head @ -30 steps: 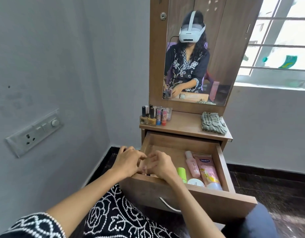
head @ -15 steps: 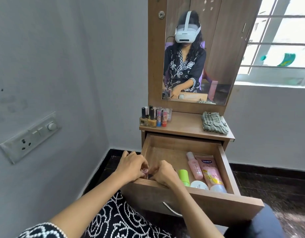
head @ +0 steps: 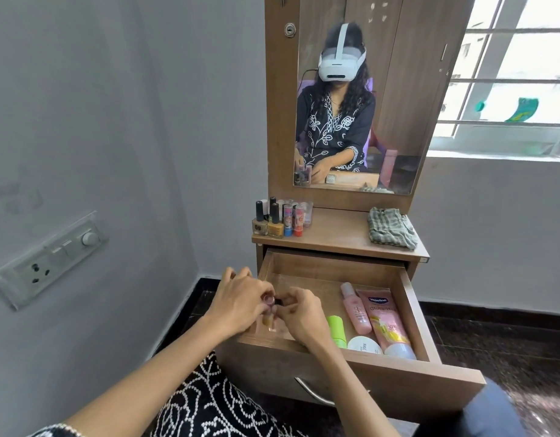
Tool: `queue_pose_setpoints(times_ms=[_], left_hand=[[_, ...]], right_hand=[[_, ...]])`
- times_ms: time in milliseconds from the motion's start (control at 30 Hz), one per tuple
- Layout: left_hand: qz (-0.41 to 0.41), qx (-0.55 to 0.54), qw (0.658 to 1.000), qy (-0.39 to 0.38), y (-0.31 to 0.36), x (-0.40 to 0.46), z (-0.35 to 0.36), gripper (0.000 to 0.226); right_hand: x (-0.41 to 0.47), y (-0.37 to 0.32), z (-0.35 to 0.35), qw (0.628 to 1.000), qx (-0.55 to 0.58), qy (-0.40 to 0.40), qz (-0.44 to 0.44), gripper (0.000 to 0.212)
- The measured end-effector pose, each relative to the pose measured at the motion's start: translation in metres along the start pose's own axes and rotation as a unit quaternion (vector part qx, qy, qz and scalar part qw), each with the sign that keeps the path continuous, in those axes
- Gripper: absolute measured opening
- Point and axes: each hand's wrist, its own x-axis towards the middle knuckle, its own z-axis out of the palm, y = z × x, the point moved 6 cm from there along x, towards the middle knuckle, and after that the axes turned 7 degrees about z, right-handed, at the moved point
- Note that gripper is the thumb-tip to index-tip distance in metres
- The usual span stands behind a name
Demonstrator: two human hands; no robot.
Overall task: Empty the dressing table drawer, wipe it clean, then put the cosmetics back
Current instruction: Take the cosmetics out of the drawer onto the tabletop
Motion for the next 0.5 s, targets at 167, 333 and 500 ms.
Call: queue_pose_setpoints(times_ms=[167,333,500], left_hand=[[-0.018,-0.055,0.994,0.094,0.004,0.030,-0.044,0.027],[-0.090,-0.087,0.971,0.204,-0.006,0.068,-0.071,0.030],[-0.144,-0.097,0.954,0.245,-0.010,0.093,-0.061,0.028]], right_hand=[[0.014,-0.032,-0.039,0.990,0.084,0.075,-0.081,0.019],[0.052,-0.065,-0.080,0.971,0.143,0.143,-0.124,0.015],[0.084,-0.066,-0.090,0.966,0.130,0.182,-0.129,0.020]])
